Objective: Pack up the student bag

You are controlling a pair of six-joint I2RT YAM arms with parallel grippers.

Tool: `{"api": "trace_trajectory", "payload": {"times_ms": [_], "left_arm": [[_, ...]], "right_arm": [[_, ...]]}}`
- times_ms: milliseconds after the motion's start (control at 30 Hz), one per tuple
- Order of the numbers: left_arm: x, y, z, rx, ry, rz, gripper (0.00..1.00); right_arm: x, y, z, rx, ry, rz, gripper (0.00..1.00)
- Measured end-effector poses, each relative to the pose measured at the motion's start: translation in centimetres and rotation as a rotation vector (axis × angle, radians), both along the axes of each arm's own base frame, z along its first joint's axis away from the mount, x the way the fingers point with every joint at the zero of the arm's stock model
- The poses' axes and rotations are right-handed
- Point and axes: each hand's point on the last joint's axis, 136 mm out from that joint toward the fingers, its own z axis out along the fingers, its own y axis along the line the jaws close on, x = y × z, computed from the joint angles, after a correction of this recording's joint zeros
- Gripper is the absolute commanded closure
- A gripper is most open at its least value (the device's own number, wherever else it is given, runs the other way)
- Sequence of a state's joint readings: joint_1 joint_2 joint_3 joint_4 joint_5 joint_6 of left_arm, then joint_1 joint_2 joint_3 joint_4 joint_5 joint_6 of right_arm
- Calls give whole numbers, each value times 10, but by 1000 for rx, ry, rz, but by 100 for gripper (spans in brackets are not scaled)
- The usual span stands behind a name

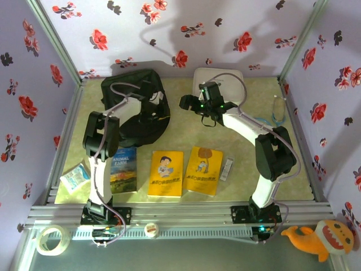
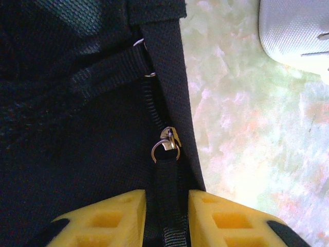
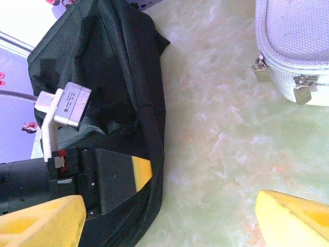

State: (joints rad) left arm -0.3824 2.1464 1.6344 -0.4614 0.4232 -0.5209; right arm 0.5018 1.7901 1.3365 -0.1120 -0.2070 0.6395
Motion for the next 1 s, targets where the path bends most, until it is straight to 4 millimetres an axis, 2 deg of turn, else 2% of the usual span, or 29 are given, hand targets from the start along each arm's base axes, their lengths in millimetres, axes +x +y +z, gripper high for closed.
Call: {"api": "trace_trajectory", "payload": {"times_ms": [233, 500, 633, 1000], "left_arm": [[0, -1, -1, 7, 11, -11, 83], [0, 0, -1, 9, 10, -18, 85], [-1, 1, -1, 12, 10, -21, 89], [-3, 8, 9, 17, 8, -19, 92]], "right_arm": [[0, 0, -1, 1, 3, -1, 14], [0, 1, -6, 10, 23, -6, 14], [0, 1, -6, 14, 27, -10, 14], [0, 1, -6, 18, 32, -15, 14]]}}
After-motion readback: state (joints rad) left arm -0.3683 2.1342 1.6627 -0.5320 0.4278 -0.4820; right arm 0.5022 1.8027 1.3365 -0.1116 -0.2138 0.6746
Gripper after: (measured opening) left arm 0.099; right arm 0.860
